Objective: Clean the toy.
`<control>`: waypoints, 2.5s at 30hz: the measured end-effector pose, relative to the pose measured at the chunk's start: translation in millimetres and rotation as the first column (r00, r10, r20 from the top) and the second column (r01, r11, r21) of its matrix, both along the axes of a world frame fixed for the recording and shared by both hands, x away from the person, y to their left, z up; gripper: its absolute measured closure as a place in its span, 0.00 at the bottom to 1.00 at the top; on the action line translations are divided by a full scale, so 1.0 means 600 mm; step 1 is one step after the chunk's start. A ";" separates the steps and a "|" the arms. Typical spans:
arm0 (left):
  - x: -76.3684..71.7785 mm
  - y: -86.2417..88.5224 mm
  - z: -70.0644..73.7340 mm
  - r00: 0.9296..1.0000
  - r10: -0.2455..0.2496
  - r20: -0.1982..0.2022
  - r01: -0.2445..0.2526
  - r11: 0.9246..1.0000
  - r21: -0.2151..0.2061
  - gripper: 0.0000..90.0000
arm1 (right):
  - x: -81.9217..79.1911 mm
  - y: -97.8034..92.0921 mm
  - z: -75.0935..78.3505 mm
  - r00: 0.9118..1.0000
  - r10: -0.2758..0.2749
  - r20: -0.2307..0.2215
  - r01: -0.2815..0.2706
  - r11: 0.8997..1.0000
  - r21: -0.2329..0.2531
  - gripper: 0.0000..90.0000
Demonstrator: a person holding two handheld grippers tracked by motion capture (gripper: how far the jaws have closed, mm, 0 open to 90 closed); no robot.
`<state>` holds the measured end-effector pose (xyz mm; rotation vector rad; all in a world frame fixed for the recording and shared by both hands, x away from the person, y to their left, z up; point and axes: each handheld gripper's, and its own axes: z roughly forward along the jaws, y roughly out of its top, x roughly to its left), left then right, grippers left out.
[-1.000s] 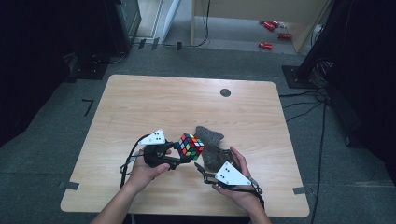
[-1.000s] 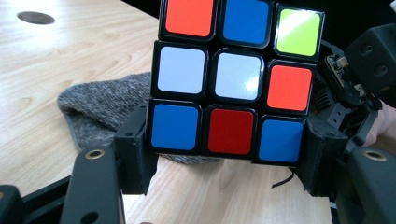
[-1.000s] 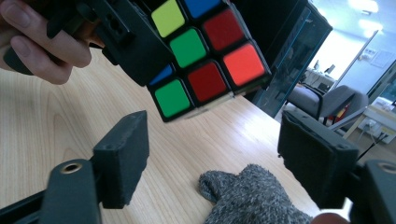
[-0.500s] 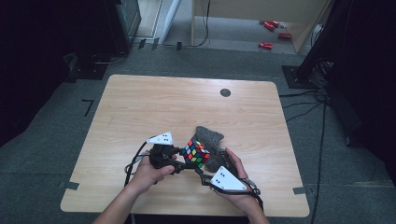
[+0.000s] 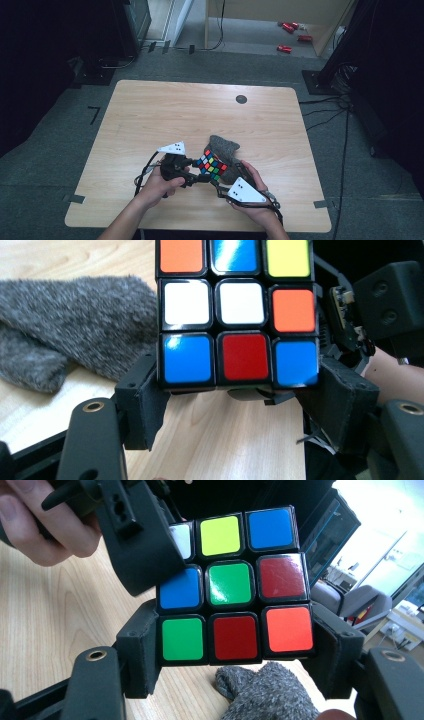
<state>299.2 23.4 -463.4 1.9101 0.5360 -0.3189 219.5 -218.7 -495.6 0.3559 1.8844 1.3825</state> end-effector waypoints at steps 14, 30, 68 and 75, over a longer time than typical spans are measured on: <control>-0.011 0.006 0.000 0.971 0.033 0.235 -0.043 0.998 0.040 0.20 | 0.020 -0.047 0.018 0.973 -0.059 -0.223 0.100 0.978 0.181 0.38; -0.029 -0.014 -0.012 0.841 0.101 0.531 -0.166 0.983 0.075 0.19 | 0.015 -0.036 0.051 0.915 0.013 -0.403 0.130 0.937 0.325 0.38; -0.041 -0.011 -0.015 0.732 0.157 0.663 -0.256 0.965 0.054 0.38 | 0.036 -0.057 0.056 0.764 0.146 -0.628 0.270 0.812 0.518 0.33; -0.031 0.002 -0.008 0.765 0.191 0.614 -0.278 0.959 0.047 0.38 | 0.041 -0.069 0.044 0.807 -0.167 -0.567 0.377 0.884 0.277 0.27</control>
